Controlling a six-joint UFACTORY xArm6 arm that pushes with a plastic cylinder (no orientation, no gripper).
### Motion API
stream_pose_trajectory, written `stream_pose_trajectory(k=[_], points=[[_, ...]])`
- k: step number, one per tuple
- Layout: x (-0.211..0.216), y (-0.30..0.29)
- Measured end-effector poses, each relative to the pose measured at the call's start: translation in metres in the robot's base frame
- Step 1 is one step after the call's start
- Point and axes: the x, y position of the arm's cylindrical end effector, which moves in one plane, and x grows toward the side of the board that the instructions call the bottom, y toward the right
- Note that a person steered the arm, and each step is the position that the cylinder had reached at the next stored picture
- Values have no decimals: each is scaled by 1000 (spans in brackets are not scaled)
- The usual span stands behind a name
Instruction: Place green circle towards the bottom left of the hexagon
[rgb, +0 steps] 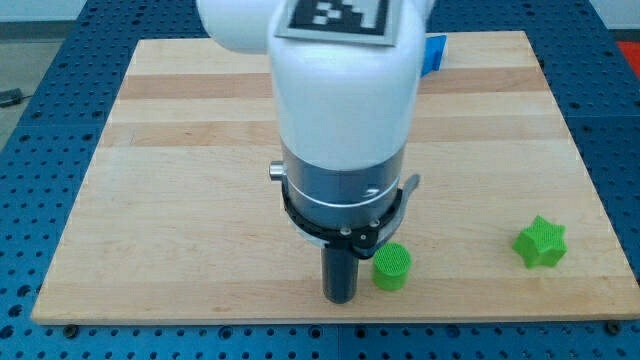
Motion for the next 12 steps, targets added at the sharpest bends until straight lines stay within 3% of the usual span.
stream_pose_trajectory(k=[3, 4, 7, 9, 12], points=[[14, 41], [14, 81], [-6, 17], [12, 57], [-73, 42]])
